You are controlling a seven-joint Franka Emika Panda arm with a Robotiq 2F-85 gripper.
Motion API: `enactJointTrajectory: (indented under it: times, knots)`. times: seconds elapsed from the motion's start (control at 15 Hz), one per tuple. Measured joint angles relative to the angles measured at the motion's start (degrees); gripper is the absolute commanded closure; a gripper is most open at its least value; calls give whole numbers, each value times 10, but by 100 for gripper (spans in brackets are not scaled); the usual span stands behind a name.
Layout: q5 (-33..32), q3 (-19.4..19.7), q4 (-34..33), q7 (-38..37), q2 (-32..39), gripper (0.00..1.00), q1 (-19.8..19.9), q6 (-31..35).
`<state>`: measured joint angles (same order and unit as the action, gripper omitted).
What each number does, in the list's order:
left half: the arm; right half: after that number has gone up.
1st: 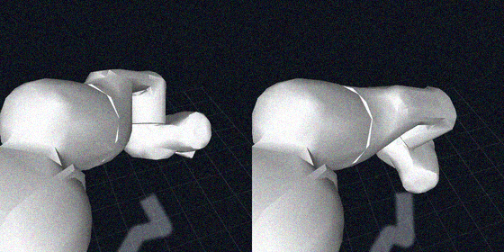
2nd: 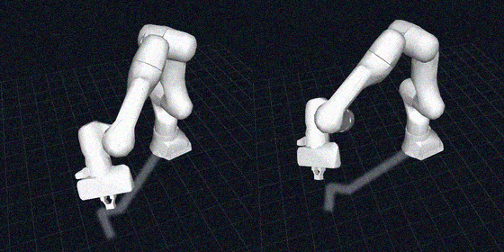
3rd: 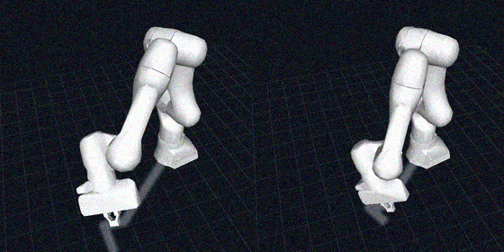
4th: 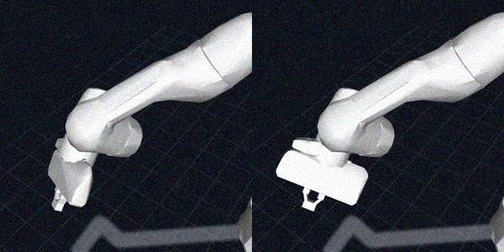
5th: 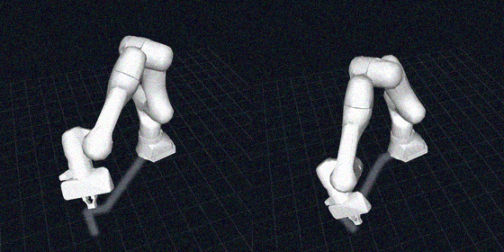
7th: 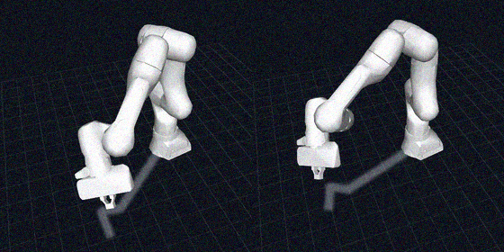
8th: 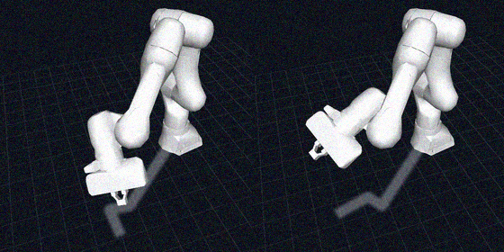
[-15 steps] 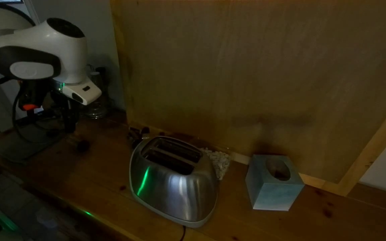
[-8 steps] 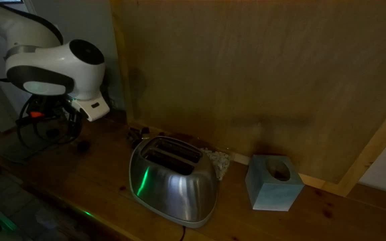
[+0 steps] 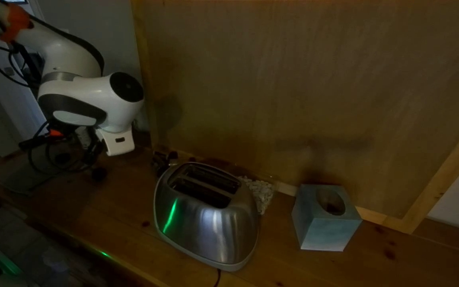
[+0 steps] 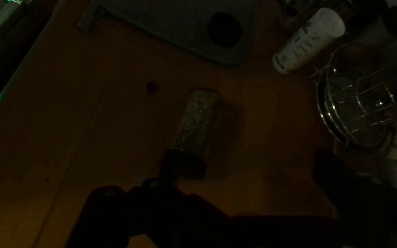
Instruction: Pick up the laying spice bottle on the counter and put it right side up on the counter
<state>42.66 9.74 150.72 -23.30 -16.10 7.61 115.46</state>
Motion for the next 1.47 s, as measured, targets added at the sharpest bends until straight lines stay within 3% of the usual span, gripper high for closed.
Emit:
enactJointTrajectory:
  times: [0.27, 0.73, 0.8, 0.87, 0.93, 1.13, 1.47]
  knots:
    - [-1, -16, -11, -43, 42, 0, 0, 34]
    - [-4, -28, -14, -54, 90, 0, 0, 69]
    - [-4, -28, -14, -54, 94, 25, 0, 69]
    - [-4, -28, -13, -52, 98, 19, 0, 69]
    - [-4, -28, -13, -48, 100, 7, 0, 69]
    - [-4, -27, -9, -43, 105, 0, 0, 69]
    - [-1, -19, -8, -32, 115, 0, 1, 63]
